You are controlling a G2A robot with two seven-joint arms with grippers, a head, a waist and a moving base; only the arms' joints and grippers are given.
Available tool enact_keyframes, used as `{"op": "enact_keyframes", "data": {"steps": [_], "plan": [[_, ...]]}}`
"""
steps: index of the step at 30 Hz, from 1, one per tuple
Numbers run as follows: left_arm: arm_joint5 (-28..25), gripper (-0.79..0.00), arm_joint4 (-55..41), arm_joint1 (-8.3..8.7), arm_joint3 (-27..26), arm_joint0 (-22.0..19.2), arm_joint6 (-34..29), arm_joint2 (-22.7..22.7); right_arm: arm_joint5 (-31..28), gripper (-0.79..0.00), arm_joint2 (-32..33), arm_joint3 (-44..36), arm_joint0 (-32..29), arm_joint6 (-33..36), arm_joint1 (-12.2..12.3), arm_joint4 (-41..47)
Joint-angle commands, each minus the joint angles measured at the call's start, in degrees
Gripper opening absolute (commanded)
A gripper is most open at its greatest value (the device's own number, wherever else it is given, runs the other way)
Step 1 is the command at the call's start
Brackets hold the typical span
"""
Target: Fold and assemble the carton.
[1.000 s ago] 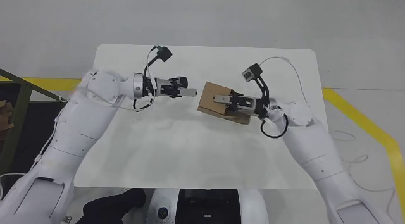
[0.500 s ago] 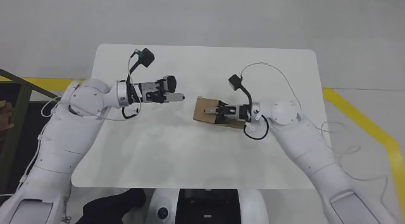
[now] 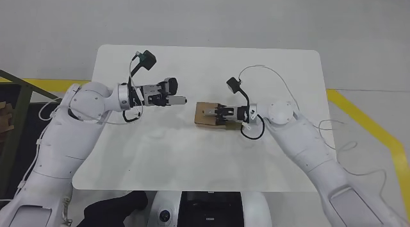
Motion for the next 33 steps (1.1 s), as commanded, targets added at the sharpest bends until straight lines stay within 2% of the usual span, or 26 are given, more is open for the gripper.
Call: {"op": "enact_keyframes", "data": {"steps": [1, 8, 17, 23, 29, 33], "plan": [[-0.1, 0.000, 0.3, 0.04, 0.0, 0.0, 0.1, 0.0, 0.0, 0.000, 0.1, -0.2, -0.2, 0.2, 0.0, -0.2], [-1.0, 0.000, 1.2, 0.24, 0.5, 0.6, 1.0, -0.4, -0.6, 0.000, 3.0, -4.5, -3.2, 2.1, 1.4, 0.0], [-1.5, 0.000, 3.5, 0.44, 0.2, 1.3, 3.1, -0.8, -1.5, 0.000, 11.0, -14.7, -10.4, 1.8, 4.7, -2.2], [-3.2, 0.000, 10.8, 0.37, -1.1, 2.4, 10.1, -1.4, -2.8, 0.000, 16.3, -21.0, -14.6, 2.2, 6.4, -1.3], [-5.8, 0.000, 18.6, 0.29, -2.7, 4.7, 17.8, -2.2, -5.2, 0.000, 21.1, -25.4, -18.4, 7.2, 7.8, 4.3], [-7.0, 0.000, 19.7, 0.27, -2.3, 5.6, 19.0, -1.9, -5.6, 0.000, 22.9, -26.2, -19.2, 8.3, 8.3, 5.7]]}}
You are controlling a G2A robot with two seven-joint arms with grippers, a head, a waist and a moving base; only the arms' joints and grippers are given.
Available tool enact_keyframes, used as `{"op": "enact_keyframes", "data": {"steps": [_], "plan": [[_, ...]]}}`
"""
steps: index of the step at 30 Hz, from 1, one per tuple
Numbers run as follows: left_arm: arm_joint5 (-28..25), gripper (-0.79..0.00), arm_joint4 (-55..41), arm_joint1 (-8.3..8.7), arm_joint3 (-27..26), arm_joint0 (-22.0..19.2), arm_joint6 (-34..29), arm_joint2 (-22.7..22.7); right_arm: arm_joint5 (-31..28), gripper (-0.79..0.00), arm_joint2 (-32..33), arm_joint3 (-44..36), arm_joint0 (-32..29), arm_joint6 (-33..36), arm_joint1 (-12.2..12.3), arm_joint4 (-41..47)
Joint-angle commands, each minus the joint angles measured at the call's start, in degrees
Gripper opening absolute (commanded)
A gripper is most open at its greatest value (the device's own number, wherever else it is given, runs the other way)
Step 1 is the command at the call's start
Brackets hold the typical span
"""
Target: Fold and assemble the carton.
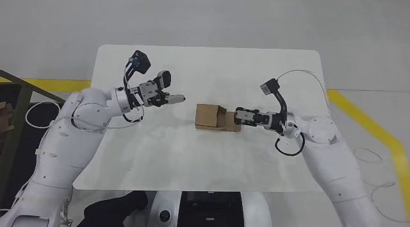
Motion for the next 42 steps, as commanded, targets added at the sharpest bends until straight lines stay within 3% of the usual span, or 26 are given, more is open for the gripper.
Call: {"op": "enact_keyframes", "data": {"steps": [1, 14, 19, 26, 30, 34, 42], "plan": [[-0.1, 0.000, -0.3, 0.00, 0.2, 0.1, -0.5, 0.3, -0.5, 0.000, 0.4, -0.5, -0.2, -0.2, 0.1, 0.9], [-0.1, 0.000, -0.3, 0.00, 0.2, 0.1, -0.5, 0.3, -0.9, 0.000, 0.6, -0.6, -0.4, 0.2, 0.1, 1.9], [2.2, 0.000, 7.2, -0.18, -3.0, 0.4, 3.2, 0.5, -0.9, 0.000, 0.6, -0.6, -0.4, 0.2, 0.1, 1.9], [-1.2, 0.000, 19.1, -1.38, 0.7, -1.1, 14.6, 4.8, -0.9, 0.000, 0.6, -0.6, -0.4, 0.2, 0.1, 1.9], [-6.3, 0.000, 28.2, -2.23, 4.7, -3.3, 22.5, 8.0, -0.9, 0.000, 0.6, -0.6, -0.4, 0.2, 0.1, 1.9], [-6.4, 0.000, 38.4, -3.03, 8.6, -4.5, 31.9, 10.2, -0.9, 0.000, 0.6, -0.6, -0.4, 0.2, 0.1, 1.9], [-12.2, 0.000, 50.9, -3.33, 13.9, -5.6, 46.6, 11.0, -0.9, 0.000, 0.6, -0.6, -0.4, 0.2, 0.1, 1.9]]}}
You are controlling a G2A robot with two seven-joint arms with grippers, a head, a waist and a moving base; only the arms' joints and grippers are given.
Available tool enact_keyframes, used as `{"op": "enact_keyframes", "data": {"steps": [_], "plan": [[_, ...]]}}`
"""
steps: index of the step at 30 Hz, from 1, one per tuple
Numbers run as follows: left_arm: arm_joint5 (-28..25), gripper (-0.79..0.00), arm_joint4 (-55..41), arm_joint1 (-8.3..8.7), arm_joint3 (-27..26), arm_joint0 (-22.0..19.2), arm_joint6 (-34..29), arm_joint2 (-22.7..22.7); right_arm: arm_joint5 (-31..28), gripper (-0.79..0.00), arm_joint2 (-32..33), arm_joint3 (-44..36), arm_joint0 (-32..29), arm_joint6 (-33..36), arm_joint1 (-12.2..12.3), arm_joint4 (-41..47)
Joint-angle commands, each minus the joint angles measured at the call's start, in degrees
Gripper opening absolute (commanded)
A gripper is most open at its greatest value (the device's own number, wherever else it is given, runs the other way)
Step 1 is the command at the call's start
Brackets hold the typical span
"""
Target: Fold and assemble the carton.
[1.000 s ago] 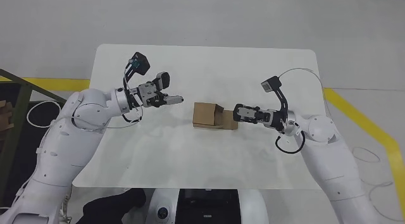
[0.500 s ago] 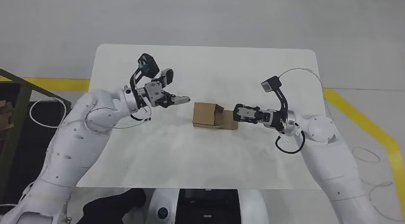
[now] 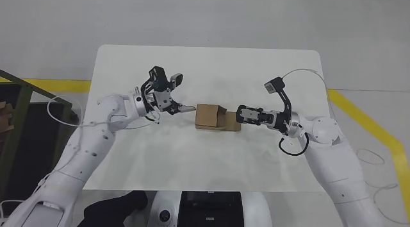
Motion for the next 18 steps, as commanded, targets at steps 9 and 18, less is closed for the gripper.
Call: {"op": "enact_keyframes", "data": {"steps": [9, 18], "plan": [[2.3, 0.000, 21.0, 0.32, 2.6, 1.0, 17.2, 1.6, 0.0, 0.000, 0.0, 0.0, 0.0, 0.0, 0.0, 0.0], [5.2, 0.000, 33.6, 0.31, 4.0, 0.0, 24.6, 5.4, 0.0, 0.000, 0.0, 0.0, 0.0, 0.0, 0.0, 0.0]]}}
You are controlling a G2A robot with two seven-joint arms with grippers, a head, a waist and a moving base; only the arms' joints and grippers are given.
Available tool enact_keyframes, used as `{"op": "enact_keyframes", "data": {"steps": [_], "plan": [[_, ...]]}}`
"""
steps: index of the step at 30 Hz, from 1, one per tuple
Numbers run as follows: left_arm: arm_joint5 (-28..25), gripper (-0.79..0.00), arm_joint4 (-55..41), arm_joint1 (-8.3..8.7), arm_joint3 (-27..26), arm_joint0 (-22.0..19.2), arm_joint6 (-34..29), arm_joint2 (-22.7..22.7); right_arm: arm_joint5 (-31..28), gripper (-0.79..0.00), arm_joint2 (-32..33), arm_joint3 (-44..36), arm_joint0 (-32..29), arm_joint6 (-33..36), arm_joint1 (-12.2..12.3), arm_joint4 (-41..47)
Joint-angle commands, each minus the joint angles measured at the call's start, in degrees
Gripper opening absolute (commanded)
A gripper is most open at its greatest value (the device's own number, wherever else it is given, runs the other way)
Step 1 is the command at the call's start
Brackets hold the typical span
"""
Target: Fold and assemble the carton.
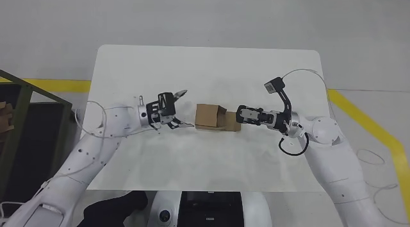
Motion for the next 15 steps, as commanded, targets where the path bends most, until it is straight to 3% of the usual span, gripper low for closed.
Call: {"op": "enact_keyframes", "data": {"steps": [1, 15], "plan": [[-0.5, 0.000, 0.7, -0.20, 0.5, -0.8, -0.1, 1.0, 0.0, 0.000, 0.0, 0.0, 0.0, 0.0, 0.0, 0.0], [-1.0, 0.000, 0.4, -0.33, 0.8, -1.2, 0.1, 1.4, 0.0, 0.000, 0.0, 0.0, 0.0, 0.0, 0.0, 0.0]]}}
